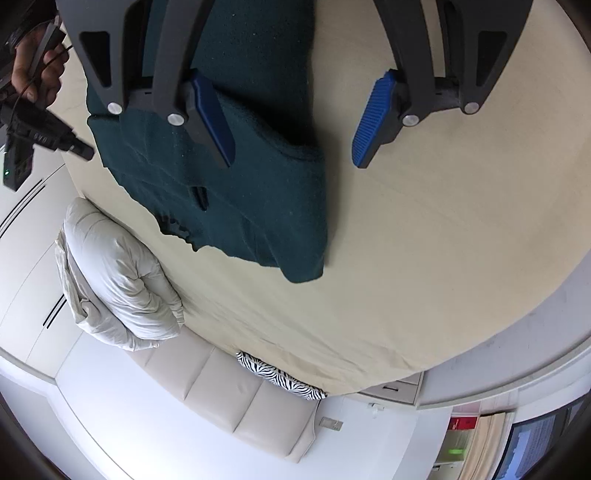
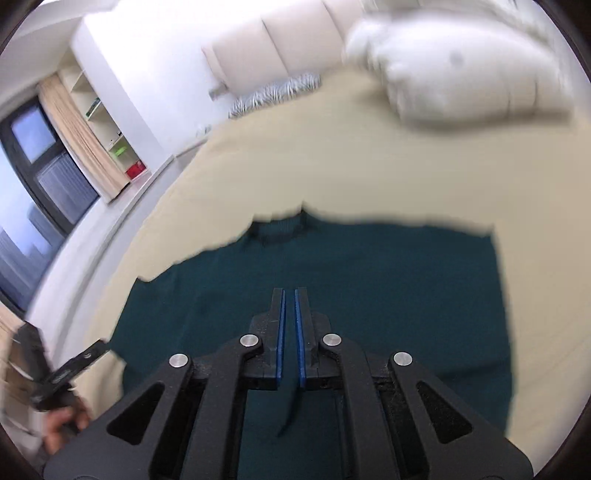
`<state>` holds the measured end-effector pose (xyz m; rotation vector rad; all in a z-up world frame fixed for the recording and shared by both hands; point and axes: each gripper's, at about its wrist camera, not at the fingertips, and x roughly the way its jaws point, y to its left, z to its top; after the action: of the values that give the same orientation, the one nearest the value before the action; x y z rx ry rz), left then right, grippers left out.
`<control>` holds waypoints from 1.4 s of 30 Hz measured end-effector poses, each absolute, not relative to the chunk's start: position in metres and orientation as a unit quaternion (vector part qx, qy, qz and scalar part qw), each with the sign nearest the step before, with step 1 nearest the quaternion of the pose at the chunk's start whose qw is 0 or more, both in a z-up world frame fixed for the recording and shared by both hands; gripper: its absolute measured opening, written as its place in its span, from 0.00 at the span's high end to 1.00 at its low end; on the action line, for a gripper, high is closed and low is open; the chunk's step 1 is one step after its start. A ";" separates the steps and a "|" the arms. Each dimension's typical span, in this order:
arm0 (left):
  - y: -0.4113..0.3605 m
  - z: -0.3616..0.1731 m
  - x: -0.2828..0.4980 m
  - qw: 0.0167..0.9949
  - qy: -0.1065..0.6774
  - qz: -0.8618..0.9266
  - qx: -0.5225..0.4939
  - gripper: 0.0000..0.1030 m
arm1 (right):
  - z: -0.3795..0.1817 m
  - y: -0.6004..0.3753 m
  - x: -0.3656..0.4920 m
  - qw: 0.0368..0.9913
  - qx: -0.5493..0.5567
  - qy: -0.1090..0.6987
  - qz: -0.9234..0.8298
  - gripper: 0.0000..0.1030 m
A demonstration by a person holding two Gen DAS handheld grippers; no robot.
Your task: Fold small clothes
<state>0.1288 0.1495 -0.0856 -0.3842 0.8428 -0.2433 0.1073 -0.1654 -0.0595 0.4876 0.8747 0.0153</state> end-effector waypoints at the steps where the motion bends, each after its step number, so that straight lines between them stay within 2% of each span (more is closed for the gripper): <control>1: 0.148 -0.088 0.127 0.886 0.408 -0.120 -0.184 0.33 | -0.070 -0.163 0.109 0.868 0.242 0.434 0.021 0.91; 2: 0.145 -0.089 0.125 0.885 0.410 -0.123 -0.183 0.33 | -0.081 -0.160 0.110 0.858 0.255 0.445 0.037 0.90; 4: 0.142 -0.093 0.122 0.883 0.416 -0.127 -0.177 0.33 | -0.098 -0.153 0.107 0.841 0.277 0.462 0.052 0.78; 6: 0.141 -0.095 0.121 0.881 0.419 -0.128 -0.177 0.33 | -0.114 -0.149 0.109 0.827 0.289 0.481 0.045 0.58; 10: 0.143 -0.095 0.120 0.879 0.420 -0.130 -0.183 0.33 | -0.130 -0.153 0.108 0.817 0.315 0.481 0.031 0.58; 13: 0.143 -0.095 0.120 0.879 0.420 -0.130 -0.185 0.33 | -0.126 -0.148 0.107 0.827 0.300 0.474 0.042 0.61; 14: 0.143 -0.095 0.120 0.878 0.421 -0.130 -0.186 0.33 | -0.122 -0.147 0.102 0.831 0.288 0.473 0.049 0.69; 15: 0.143 -0.095 0.120 0.878 0.422 -0.131 -0.186 0.33 | -0.121 -0.144 0.104 0.834 0.276 0.476 0.054 0.81; 16: 0.143 -0.095 0.120 0.878 0.422 -0.131 -0.185 0.33 | -0.119 -0.140 0.105 0.836 0.261 0.479 0.054 0.87; 18: 0.144 -0.094 0.119 0.879 0.419 -0.131 -0.184 0.33 | -0.116 -0.129 0.104 0.844 0.246 0.474 0.045 0.90; 24: 0.152 -0.091 0.127 0.880 0.415 -0.121 -0.196 0.32 | -0.060 -0.116 0.094 0.894 0.166 0.416 0.034 0.91; 29: 0.152 -0.081 0.143 0.889 0.406 -0.114 -0.179 0.32 | -0.022 -0.138 0.102 0.914 0.161 0.373 0.019 0.91; 31: 0.153 -0.080 0.154 0.891 0.407 -0.106 -0.172 0.29 | -0.026 -0.153 0.111 0.909 0.168 0.381 0.013 0.91; 37: 0.147 -0.094 0.210 0.873 0.458 -0.087 -0.147 0.29 | -0.081 -0.185 0.121 0.871 0.231 0.435 -0.001 0.91; 42: 0.143 -0.102 0.243 0.868 0.471 -0.080 -0.138 0.32 | -0.095 -0.184 0.114 0.865 0.242 0.439 0.001 0.91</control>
<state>0.2433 0.1432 -0.1018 -0.2887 0.9854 -0.1676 0.1140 -0.1844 -0.0948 0.5074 0.9194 0.0030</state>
